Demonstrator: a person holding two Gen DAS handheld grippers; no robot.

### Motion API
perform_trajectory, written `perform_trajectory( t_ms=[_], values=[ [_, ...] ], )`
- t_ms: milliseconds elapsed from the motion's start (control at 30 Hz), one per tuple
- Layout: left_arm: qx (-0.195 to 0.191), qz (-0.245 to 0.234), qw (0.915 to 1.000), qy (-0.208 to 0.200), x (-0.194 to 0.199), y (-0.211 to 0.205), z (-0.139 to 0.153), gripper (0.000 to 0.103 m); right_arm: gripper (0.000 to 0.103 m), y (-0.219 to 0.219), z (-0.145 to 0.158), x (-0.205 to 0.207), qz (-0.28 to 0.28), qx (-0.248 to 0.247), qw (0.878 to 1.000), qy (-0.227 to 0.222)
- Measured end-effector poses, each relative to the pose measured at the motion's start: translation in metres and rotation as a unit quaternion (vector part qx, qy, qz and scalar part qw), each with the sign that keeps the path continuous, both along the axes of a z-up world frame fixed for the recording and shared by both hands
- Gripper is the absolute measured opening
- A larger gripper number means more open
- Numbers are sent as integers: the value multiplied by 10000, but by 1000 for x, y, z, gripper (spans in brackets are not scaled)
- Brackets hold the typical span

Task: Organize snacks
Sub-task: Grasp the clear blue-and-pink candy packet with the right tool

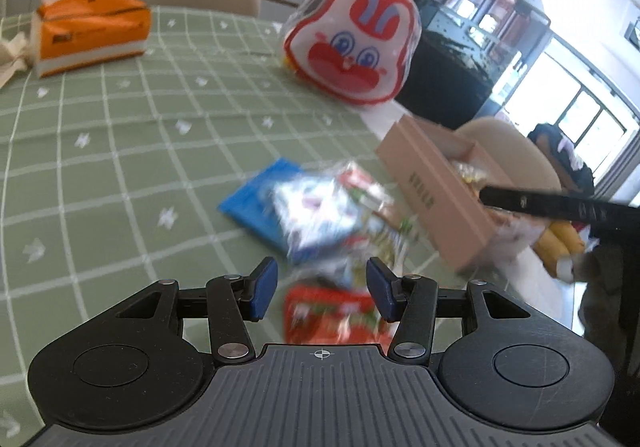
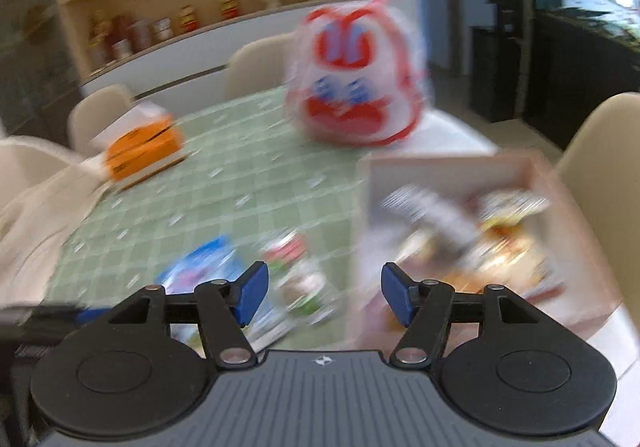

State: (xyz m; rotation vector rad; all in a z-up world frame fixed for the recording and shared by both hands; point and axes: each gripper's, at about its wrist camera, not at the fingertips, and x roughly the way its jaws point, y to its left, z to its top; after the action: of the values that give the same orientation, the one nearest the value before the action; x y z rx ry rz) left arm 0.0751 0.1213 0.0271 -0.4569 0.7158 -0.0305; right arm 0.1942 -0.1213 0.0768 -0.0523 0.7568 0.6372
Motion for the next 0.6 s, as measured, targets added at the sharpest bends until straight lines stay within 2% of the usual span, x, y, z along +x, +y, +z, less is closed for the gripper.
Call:
perform_trajectory(
  t_ms=[100, 200, 333, 400, 467, 600],
  values=[
    [-110, -109, 9998, 102, -11, 1, -7, 55, 64, 20, -20, -28, 344, -146, 9991, 207],
    [-29, -221, 9997, 58, -20, -2, -9, 55, 64, 44, -32, -42, 444, -451, 9979, 122],
    [-11, -230, 9997, -92, -28, -2, -13, 55, 65, 75, -34, -40, 517, -528, 9972, 125],
    [38, -190, 9998, -75, -28, -1, -15, 55, 70, 92, -32, -35, 620, -426, 9970, 155],
    [126, -110, 9999, -27, -30, -1, -15, 55, 71, 111, -32, -33, 708, -423, 9966, 24],
    [250, -55, 9997, 44, -35, 0, -13, 55, 73, 151, -41, -22, 663, -825, 9941, -242]
  ],
)
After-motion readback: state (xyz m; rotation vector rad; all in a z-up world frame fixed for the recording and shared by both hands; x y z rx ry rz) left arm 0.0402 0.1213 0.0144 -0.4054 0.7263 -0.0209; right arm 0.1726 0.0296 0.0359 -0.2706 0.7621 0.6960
